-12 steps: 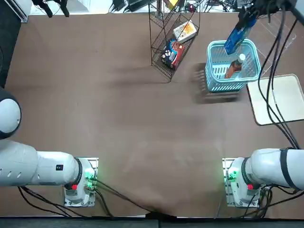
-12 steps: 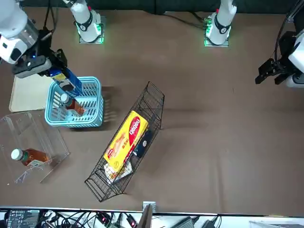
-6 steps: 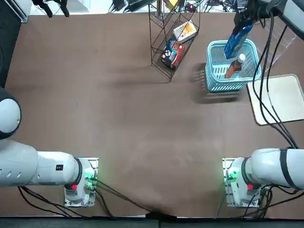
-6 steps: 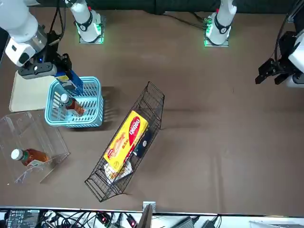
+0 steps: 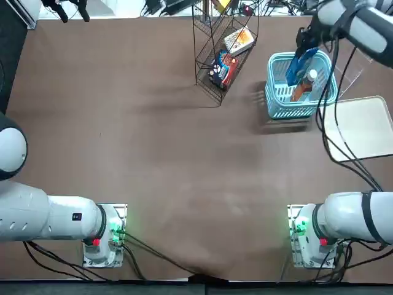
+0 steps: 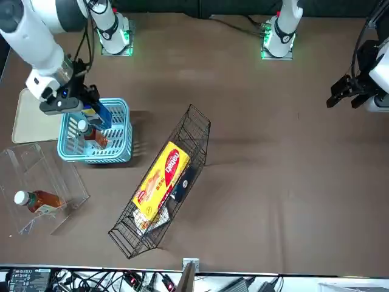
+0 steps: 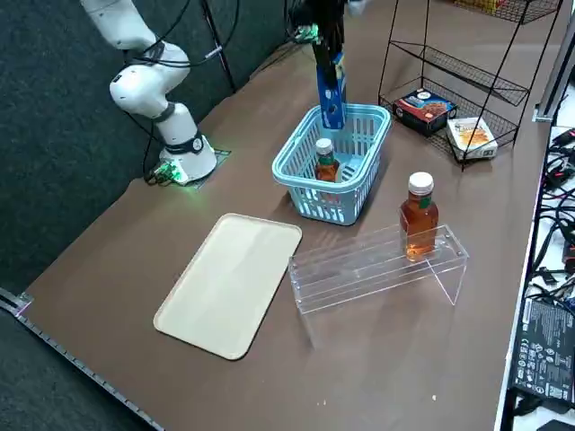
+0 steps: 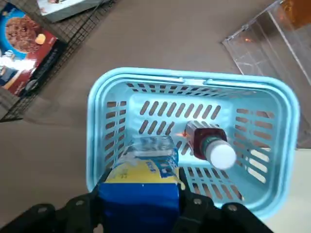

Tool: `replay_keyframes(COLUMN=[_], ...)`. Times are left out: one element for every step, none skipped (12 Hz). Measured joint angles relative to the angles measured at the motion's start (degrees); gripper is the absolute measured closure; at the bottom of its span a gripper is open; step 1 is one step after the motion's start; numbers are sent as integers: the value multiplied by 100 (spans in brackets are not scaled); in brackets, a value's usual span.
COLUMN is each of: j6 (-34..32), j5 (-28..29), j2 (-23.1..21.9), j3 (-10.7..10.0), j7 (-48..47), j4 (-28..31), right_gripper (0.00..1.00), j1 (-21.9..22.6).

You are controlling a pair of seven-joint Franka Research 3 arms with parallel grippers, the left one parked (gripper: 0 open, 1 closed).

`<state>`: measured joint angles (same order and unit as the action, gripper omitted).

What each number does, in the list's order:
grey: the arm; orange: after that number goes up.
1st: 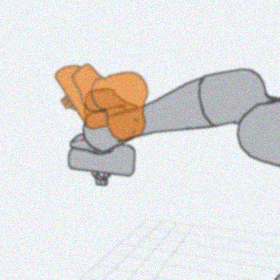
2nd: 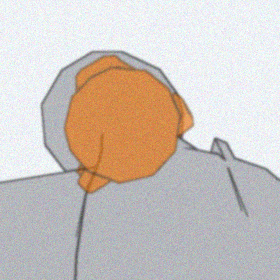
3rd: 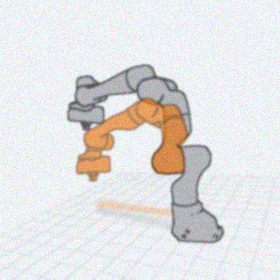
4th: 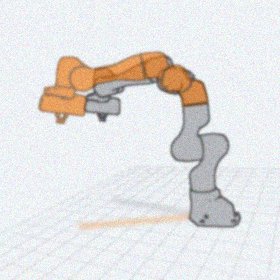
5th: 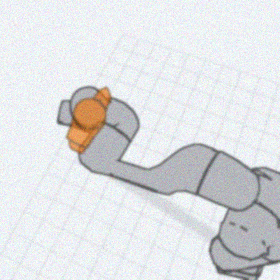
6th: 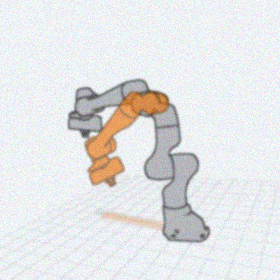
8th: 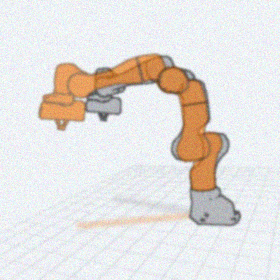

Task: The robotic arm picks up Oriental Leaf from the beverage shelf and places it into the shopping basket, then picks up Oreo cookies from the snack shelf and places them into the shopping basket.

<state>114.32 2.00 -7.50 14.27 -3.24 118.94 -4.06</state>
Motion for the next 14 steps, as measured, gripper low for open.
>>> replay_keyframes(j6=[256, 507, 736, 947, 1138, 1315, 1470, 1609, 1742, 1859, 1970, 2067, 2207, 2242], j5=[-2, -2, -2, -2, -3, -17, -59, -128, -200, -276, -348, -389, -430, -438], j2=[25, 57, 89, 135, 198, 289, 402, 532, 673, 817, 951, 1069, 1252, 1310], j3=[0, 0, 1, 6, 19, 24, 24, 24, 24, 24, 24, 23, 23, 23], j7=[-15, -32, -70, -138, -205, -269, -331, -394, -467, -549, -604, -628, -674, -688], j4=[191, 373, 538, 684, 805, 894, 946, 972, 978, 979, 980, 979, 980, 980], right_gripper=[50, 50, 50, 50, 50, 50, 50, 50, 50, 50, 50, 50, 50, 50], j1=[3, 11, 31, 57, 77, 95, 110, 115, 115, 115, 115, 115, 115, 115])
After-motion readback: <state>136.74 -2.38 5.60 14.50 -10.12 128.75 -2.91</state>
